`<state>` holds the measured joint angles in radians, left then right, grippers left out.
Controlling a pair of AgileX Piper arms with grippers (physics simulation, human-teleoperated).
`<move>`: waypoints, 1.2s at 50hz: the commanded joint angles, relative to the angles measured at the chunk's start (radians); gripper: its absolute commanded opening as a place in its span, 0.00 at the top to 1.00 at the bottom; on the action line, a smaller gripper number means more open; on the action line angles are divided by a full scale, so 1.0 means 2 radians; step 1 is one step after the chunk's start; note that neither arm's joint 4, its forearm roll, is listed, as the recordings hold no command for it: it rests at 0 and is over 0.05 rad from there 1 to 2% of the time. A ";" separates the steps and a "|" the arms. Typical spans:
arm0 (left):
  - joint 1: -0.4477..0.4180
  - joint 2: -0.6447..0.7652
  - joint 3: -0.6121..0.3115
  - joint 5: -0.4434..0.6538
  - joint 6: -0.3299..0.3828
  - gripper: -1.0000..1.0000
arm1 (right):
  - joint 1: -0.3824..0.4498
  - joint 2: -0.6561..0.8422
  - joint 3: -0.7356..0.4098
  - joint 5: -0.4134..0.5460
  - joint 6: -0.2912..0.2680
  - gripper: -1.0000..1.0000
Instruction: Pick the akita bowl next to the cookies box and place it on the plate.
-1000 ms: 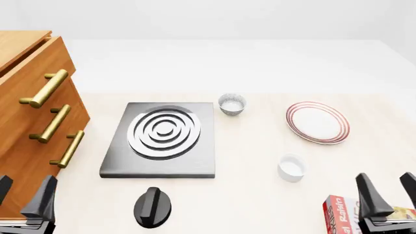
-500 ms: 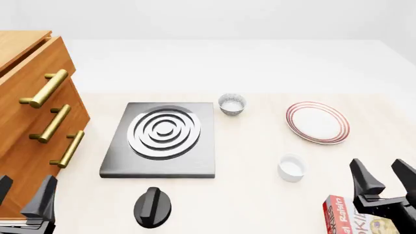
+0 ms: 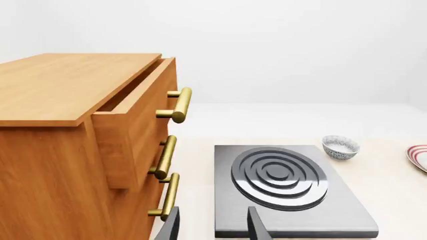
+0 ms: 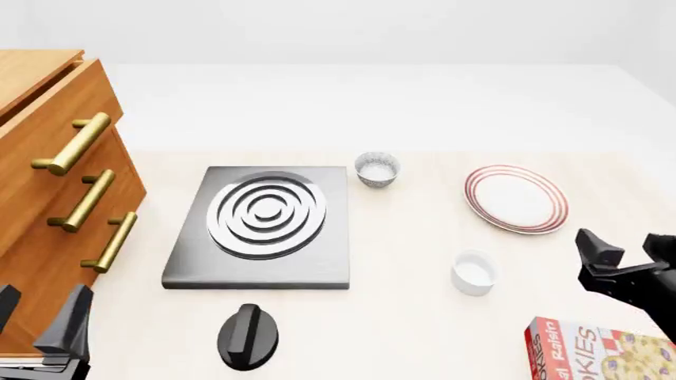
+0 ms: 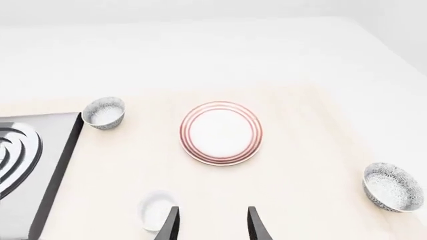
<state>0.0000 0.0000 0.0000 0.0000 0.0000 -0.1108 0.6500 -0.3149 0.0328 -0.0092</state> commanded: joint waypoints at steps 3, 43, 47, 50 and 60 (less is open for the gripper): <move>0.000 0.000 0.000 0.000 0.000 0.00 | -0.052 0.030 -0.042 0.056 -0.012 0.00; 0.000 0.000 0.000 0.000 0.000 0.00 | -0.222 0.191 -0.216 0.160 -0.069 0.00; 0.000 0.000 0.000 0.000 0.000 0.00 | -0.237 0.222 -0.229 0.154 -0.074 0.00; 0.000 0.000 0.000 0.000 0.000 0.00 | -0.243 0.241 -0.237 0.156 -0.075 0.00; 0.000 0.000 0.000 0.000 0.000 0.00 | -0.270 0.284 -0.274 0.167 -0.064 0.00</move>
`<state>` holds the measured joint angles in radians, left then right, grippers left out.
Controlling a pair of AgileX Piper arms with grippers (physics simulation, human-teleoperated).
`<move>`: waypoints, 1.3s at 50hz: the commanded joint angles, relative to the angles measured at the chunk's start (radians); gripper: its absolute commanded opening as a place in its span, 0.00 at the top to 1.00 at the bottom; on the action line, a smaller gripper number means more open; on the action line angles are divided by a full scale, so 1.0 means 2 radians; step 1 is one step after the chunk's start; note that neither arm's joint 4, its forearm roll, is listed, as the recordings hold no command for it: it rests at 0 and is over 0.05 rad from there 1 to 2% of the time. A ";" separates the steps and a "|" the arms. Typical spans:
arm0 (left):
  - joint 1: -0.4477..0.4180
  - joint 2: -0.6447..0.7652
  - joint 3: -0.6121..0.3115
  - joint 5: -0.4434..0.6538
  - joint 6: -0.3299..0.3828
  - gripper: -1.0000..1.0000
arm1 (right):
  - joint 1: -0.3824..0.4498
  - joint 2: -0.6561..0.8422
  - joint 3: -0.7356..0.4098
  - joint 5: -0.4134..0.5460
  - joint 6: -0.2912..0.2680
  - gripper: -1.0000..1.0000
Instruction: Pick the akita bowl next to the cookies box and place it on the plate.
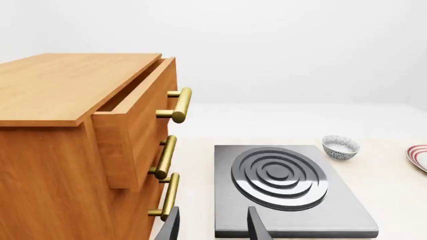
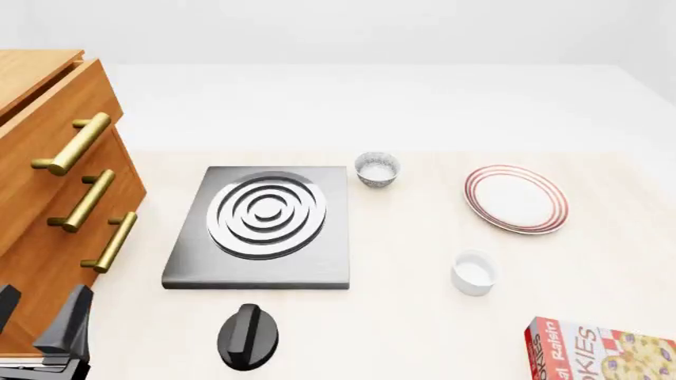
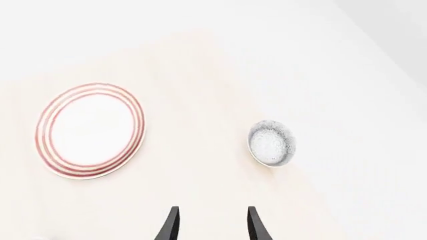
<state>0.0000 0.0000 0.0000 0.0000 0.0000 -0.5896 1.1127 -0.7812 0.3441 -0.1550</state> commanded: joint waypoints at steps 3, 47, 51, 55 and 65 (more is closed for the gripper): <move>0.000 0.000 0.000 0.000 0.000 0.00 | -0.037 0.063 -0.056 0.018 0.019 0.00; 0.000 0.000 0.000 0.000 0.000 0.00 | -0.144 0.223 -0.229 0.079 0.090 0.00; 0.000 0.000 0.000 0.000 0.000 0.00 | -0.154 0.240 -0.245 0.085 0.092 0.00; 0.000 0.000 0.000 0.000 0.000 0.00 | -0.166 0.254 -0.264 0.094 0.097 0.00; 0.000 0.000 0.000 0.000 0.000 0.00 | -0.184 0.284 -0.317 0.121 0.099 0.00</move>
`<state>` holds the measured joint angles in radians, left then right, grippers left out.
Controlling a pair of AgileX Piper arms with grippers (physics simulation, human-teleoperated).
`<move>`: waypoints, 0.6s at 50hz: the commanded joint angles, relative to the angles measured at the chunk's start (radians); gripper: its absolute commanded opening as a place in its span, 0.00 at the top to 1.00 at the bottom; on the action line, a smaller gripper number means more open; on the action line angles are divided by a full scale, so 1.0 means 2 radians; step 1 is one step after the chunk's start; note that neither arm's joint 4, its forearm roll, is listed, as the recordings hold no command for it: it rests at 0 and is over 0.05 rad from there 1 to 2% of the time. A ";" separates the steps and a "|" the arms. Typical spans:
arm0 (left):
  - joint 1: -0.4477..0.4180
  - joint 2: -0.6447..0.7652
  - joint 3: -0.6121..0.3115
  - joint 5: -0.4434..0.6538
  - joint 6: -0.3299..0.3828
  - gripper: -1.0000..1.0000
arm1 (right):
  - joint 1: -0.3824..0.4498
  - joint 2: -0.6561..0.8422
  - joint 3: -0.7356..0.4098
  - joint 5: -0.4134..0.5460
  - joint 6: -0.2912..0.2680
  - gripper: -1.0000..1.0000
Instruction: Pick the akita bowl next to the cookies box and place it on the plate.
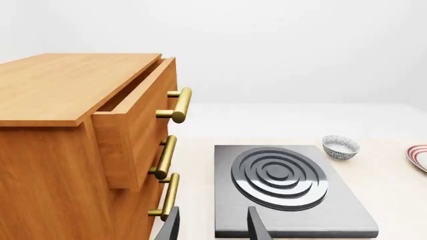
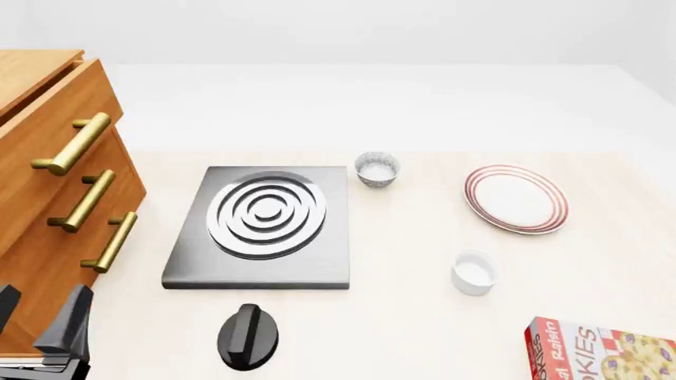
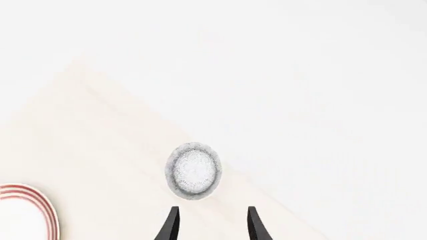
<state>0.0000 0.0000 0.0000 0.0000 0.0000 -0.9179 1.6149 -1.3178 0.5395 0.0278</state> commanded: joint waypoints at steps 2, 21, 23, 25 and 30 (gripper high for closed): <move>0.000 0.000 0.000 0.000 0.000 0.00 | -0.022 0.037 -0.061 0.030 0.008 0.00; 0.000 0.000 0.000 0.000 0.000 0.00 | -0.036 0.088 -0.107 0.041 0.010 0.00; 0.000 0.000 0.000 0.000 0.000 0.00 | -0.034 0.093 -0.108 0.039 0.011 0.00; 0.000 0.000 0.000 0.000 0.000 0.00 | -0.035 0.097 -0.107 0.036 0.011 0.00; 0.000 0.000 0.000 0.000 0.000 0.00 | -0.029 0.108 -0.101 0.022 0.007 0.00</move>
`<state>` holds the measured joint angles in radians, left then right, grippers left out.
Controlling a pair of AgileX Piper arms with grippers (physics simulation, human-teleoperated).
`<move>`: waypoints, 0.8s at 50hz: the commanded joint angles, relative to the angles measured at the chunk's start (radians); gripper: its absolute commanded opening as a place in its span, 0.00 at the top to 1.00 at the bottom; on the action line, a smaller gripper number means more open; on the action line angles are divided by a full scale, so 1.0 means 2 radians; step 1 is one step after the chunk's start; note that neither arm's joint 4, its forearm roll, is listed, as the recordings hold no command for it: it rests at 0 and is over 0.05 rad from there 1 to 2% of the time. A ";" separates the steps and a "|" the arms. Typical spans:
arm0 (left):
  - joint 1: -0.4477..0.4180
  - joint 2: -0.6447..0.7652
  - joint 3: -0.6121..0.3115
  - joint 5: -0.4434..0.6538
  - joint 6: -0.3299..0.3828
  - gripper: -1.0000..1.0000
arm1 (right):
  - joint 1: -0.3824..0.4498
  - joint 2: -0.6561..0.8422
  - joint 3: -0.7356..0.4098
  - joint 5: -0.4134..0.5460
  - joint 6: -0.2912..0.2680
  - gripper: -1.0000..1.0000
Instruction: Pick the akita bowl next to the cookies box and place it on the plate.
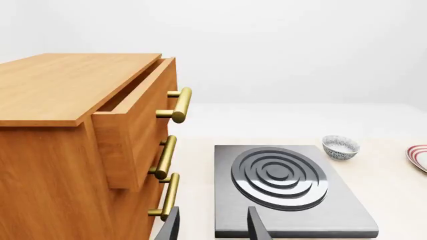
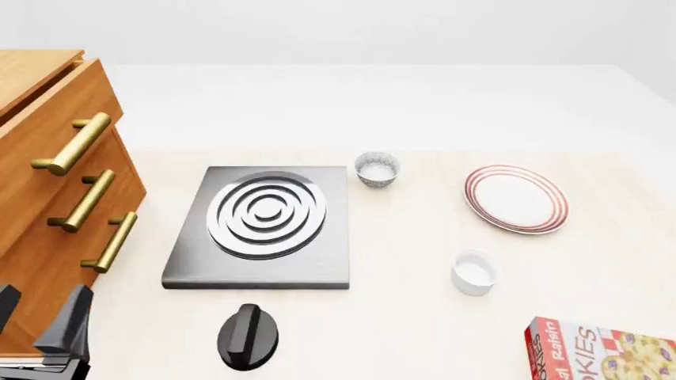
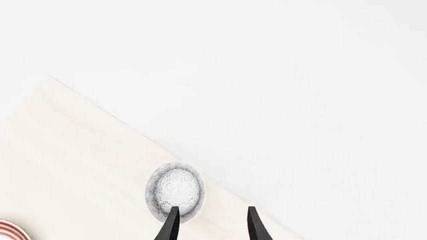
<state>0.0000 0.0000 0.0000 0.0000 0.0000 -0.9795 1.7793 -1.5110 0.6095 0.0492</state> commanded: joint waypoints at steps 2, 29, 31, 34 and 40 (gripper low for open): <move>0.000 0.000 0.000 0.000 0.000 0.00 | 0.004 0.031 -0.001 -0.018 -0.004 0.00; 0.000 0.000 0.000 0.000 0.000 0.00 | 0.016 0.088 0.014 -0.064 -0.009 0.00; 0.000 0.000 0.000 0.000 0.000 0.00 | 0.015 0.092 0.015 -0.068 -0.013 0.00; 0.000 0.000 0.000 0.000 0.000 0.00 | 0.014 0.099 0.019 -0.073 -0.014 0.00; 0.000 0.000 0.000 0.000 0.000 0.00 | 0.018 0.110 0.033 -0.088 -0.015 0.00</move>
<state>0.0000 0.0000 0.0000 0.0000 0.0000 -0.9486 1.9599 -1.4772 0.4767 0.0269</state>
